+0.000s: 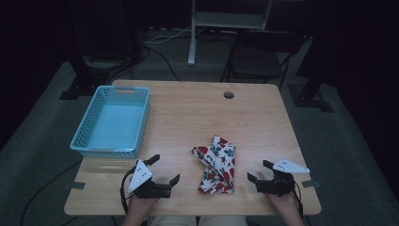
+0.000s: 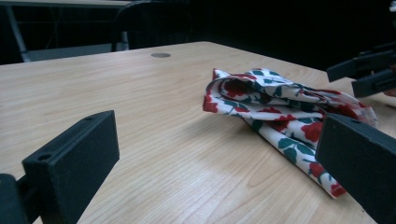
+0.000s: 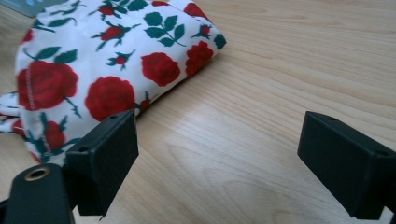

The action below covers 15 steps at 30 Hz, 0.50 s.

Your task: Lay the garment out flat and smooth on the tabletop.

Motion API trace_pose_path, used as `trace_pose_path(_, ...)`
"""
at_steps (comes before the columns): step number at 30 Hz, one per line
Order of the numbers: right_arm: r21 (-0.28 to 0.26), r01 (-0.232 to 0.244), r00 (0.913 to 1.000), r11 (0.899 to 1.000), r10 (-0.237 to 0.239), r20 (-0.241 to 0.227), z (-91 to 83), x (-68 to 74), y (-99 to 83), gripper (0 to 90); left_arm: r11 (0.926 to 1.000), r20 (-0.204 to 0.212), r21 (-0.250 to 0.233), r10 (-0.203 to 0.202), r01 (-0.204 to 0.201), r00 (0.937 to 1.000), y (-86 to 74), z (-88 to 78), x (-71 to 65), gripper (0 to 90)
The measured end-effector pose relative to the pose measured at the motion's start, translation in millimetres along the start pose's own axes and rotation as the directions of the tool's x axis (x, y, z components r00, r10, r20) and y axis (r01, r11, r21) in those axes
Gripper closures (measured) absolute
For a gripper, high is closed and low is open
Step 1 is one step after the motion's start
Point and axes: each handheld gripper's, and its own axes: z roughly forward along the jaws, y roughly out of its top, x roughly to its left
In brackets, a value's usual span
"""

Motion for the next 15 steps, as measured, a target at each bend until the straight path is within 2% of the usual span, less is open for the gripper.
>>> trace_pose_path(2, 0.0, -0.009, 0.9997, 1.0, 0.009, -0.024, -0.4, 1.1, 0.4, 11.8, 1.0, 0.017, -0.003, -0.003, 0.003, 0.9998, 0.0, 0.5, -0.4, 0.2)
trace_pose_path(5, 0.005, -0.015, 0.9988, 1.0, 0.015, -0.048, 0.4, 5.2, 2.4, 11.8, 1.0, 0.013, -0.001, -0.007, 0.007, 0.9999, 0.1, 0.8, -0.4, 0.2)
trace_pose_path(8, 0.008, 0.008, 0.9988, 1.0, -0.008, -0.049, 0.4, 10.2, 7.3, 11.8, 0.9999, 0.007, -0.003, -0.01, 0.01, 0.9999, 0.0, 0.6, -0.5, 0.2)
trace_pose_path(15, -0.007, 0.023, 0.9979, 1.0, -0.024, -0.061, 0.0, 17.8, 21.1, 11.8, 0.9999, 0.008, -0.006, -0.015, 0.015, 0.9999, -0.1, 0.4, -0.1, 0.2)
